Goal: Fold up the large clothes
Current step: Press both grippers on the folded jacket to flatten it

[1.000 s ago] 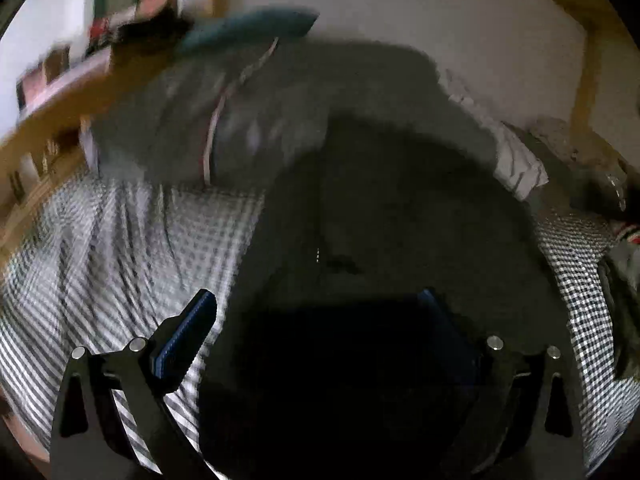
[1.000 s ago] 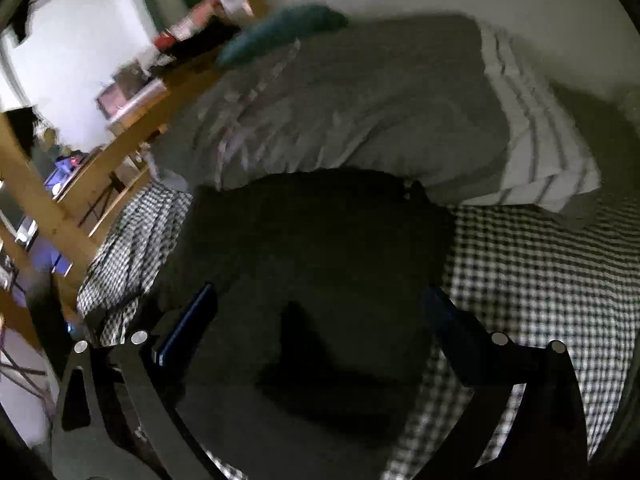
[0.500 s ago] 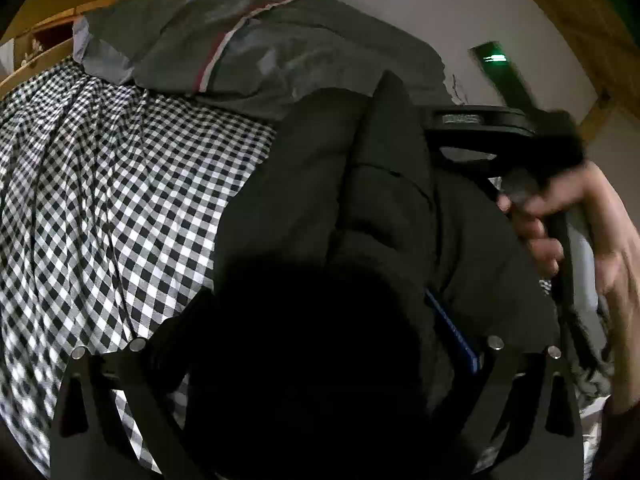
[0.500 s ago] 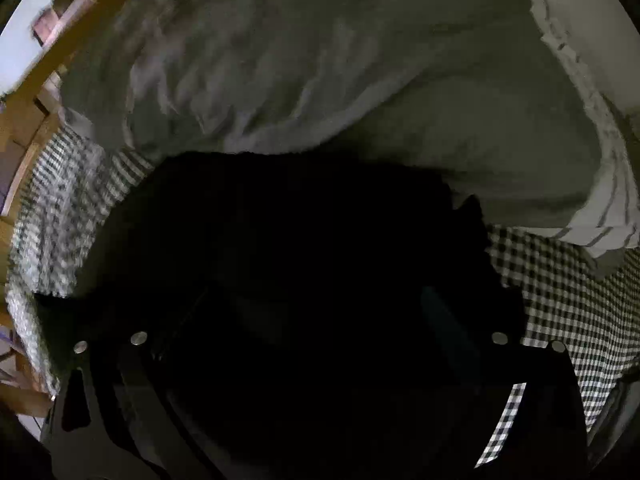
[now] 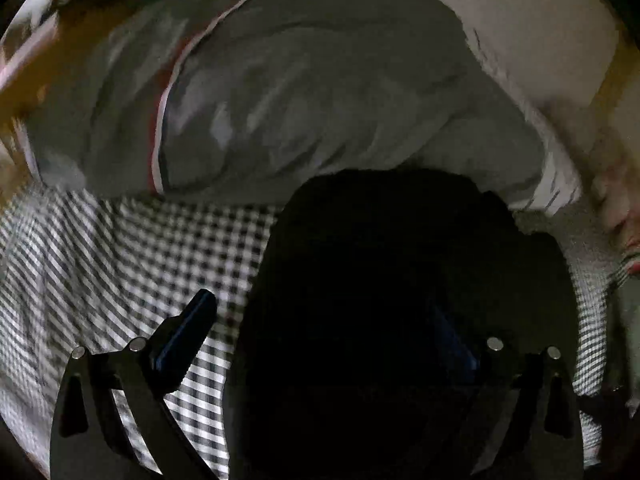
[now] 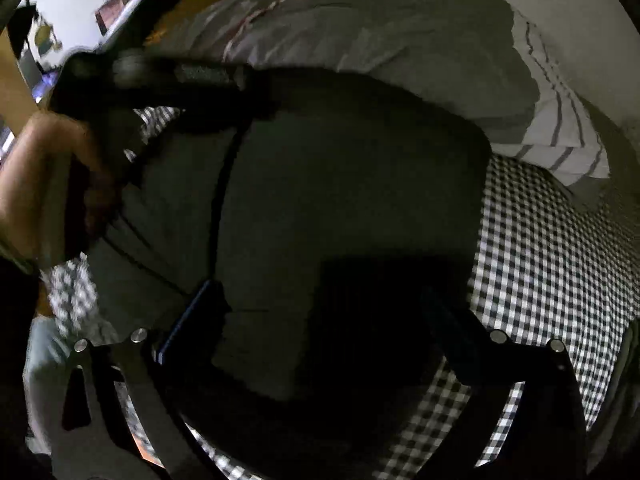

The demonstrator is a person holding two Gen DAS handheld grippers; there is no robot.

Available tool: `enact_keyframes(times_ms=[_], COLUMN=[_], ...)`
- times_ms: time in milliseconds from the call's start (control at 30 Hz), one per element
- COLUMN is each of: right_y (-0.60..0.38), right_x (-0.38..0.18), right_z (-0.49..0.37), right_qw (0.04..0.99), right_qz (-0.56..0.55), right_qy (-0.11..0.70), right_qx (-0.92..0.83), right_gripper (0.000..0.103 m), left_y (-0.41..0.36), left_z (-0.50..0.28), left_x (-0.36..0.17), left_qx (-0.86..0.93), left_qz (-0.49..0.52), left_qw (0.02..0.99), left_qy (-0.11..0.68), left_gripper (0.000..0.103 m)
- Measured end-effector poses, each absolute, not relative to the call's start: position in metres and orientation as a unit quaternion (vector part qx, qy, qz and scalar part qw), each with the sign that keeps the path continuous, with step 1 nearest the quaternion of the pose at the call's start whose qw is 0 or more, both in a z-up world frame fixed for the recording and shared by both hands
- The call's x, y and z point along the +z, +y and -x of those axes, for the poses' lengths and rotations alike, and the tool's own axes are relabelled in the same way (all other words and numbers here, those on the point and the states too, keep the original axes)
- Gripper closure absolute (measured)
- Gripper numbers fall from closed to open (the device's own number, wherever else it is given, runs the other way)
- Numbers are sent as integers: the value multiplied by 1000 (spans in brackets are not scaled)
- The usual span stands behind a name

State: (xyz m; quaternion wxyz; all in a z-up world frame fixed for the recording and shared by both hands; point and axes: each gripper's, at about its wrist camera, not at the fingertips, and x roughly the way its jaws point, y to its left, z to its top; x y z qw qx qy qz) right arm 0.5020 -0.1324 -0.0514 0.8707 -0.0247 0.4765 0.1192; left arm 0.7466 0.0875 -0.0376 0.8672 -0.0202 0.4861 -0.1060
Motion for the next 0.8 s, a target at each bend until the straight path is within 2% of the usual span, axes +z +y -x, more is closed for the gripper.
enact_keyframes(times_ms=[133, 267, 333, 400, 500, 667, 800], right_y=[-114, -112, -120, -134, -143, -134, -131], right_x=[-66, -71, -58, -44, -49, -72, -82], right_z=[-490, -495, -491, -479, -467, -454, -446], right_qw=[881, 889, 883, 882, 873, 869, 873], right_qz=[70, 65, 43, 7, -3, 19, 23], right_qy=[456, 441, 454, 456, 473, 482, 477], right_qx=[108, 105, 108, 117, 119, 110, 103], right_gripper=[4, 4, 4, 4, 4, 4, 4], left_y=[106, 122, 118, 111, 100, 122, 129], left_z=[-728, -720, -704, -671, -644, -631, -621], left_x=[-62, -72, -54, -27, -24, -59, -69], left_qx=[-117, -135, -111, -97, -93, -113, -121], left_qz=[59, 127, 107, 66, 20, 98, 120], left_qw=[870, 853, 861, 888, 896, 875, 872], left_qy=[475, 488, 484, 445, 434, 461, 459], left_gripper=[4, 4, 4, 4, 4, 4, 4])
